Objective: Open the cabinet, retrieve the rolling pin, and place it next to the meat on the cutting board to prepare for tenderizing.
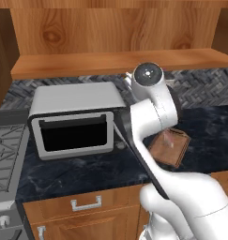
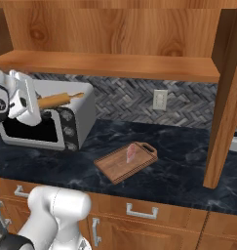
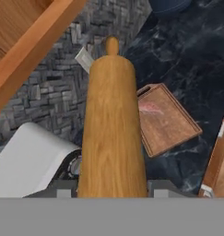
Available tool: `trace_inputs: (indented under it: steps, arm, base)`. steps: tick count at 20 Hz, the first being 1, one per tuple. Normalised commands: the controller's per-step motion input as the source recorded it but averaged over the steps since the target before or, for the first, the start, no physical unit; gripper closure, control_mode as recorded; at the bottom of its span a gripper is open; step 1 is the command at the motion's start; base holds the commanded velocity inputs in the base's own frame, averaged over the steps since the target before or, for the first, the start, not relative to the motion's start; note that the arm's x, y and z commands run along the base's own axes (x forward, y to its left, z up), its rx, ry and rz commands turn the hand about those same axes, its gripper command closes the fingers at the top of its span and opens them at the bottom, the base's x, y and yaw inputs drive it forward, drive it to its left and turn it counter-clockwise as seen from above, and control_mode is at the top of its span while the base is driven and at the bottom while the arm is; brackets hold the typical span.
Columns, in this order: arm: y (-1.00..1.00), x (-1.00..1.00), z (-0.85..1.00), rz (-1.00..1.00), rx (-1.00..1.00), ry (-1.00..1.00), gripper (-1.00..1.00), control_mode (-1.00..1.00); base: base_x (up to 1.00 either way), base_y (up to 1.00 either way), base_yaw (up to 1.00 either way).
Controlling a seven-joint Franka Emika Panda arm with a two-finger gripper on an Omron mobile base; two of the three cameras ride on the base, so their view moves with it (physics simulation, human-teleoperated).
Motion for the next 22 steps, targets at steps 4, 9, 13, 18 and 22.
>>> trace_inputs:
  steps: [4, 9, 13, 18, 22]
  arm:
    - [-0.43, -0.24, -0.33, -0.04, 0.00, 0.05, 1.00, -1.00]
    - [-0.42, -0.01, -0.40, 0.00, 0.00, 0.14, 1.00, -1.00]
    - [-0.34, 0.02, -0.43, 0.00, 0.00, 0.22, 1.00, -1.00]
    - [-0.25, 0.11, -0.48, 0.02, 0.00, 0.22, 1.00, -1.00]
    - [-0.11, 0.34, -0.43, 0.07, -0.01, 0.24, 1.00, -1.00]
  base:
    - [0.00, 0.00, 0.00]
    - [0.00, 0.00, 0.00]
    - [0.00, 0.00, 0.00]
    - [0.00, 0.00, 0.00]
    - [0.00, 0.00, 0.00]
